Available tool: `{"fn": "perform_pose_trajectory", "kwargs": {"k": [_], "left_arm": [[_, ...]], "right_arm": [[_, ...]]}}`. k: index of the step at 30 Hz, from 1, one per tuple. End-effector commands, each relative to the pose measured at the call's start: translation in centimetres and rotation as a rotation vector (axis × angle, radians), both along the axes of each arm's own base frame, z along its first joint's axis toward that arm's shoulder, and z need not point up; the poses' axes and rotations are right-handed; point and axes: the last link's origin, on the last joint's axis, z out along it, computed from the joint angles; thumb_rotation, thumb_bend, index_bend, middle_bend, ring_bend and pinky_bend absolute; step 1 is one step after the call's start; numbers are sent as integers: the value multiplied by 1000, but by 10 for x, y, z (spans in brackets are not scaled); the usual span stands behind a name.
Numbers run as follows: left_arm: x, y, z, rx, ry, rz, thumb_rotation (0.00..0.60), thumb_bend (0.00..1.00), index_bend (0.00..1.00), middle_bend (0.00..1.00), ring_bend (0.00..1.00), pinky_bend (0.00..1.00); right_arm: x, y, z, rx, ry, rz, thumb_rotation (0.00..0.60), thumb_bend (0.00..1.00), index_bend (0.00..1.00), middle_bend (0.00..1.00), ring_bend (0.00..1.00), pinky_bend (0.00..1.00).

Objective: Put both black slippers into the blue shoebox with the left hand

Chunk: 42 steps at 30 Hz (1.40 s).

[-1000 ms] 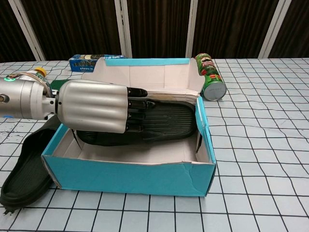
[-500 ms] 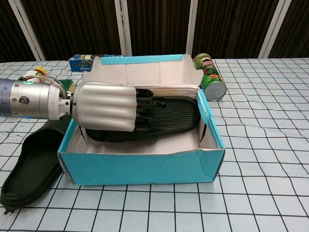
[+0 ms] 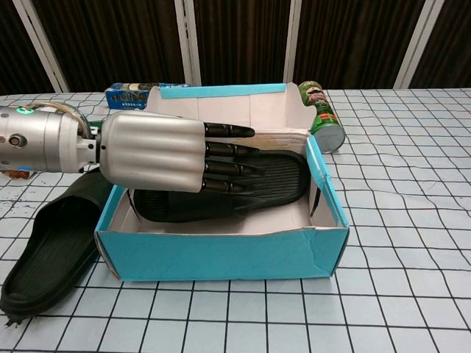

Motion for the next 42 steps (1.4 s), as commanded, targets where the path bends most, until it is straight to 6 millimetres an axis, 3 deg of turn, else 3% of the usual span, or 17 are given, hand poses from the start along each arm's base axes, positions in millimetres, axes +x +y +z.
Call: {"fn": "perform_pose_trajectory", "kwargs": {"k": [1, 5, 11, 16, 20, 24, 29, 34, 42], "left_arm": [[-2, -11, 17, 43, 44, 0, 600, 175, 0, 0, 0, 60], [5, -33, 46, 64, -29, 47, 600, 175, 0, 0, 0, 69], [14, -53, 97, 52, -362, 290, 600, 175, 39, 102, 0, 123], [-17, -69, 136, 92, -670, 619, 600, 175, 69, 190, 11, 140], [-55, -70, 151, 159, -792, 770, 600, 175, 127, 251, 62, 184], [-102, -65, 148, 221, -795, 902, 600, 170, 123, 217, 62, 185], [-136, -57, 133, 162, -818, 1146, 600, 163, 120, 176, 53, 184], [-145, -46, 116, 51, -859, 1314, 600, 145, 92, 153, 42, 177], [-143, -35, 100, -58, -880, 1497, 600, 117, 63, 89, 23, 158]], "right_arm": [[0, 0, 0, -2, -1, -1, 600, 306, 212, 97, 158, 87], [0, 0, 1, -4, -1, 0, 600, 306, 212, 97, 159, 87], [1, 2, 2, -12, -6, 1, 600, 306, 213, 97, 158, 87], [1, 4, 4, -19, -13, 5, 600, 306, 213, 97, 159, 87], [2, 5, 4, -14, -15, 6, 600, 306, 212, 97, 158, 87], [3, 4, 2, -7, -12, 4, 600, 306, 212, 97, 159, 87], [3, 4, 0, 6, -7, -3, 600, 307, 212, 97, 158, 87], [3, 2, -3, 15, 1, -13, 600, 306, 212, 97, 158, 87], [1, 0, -2, 18, 4, -20, 600, 306, 212, 97, 159, 87]]}}
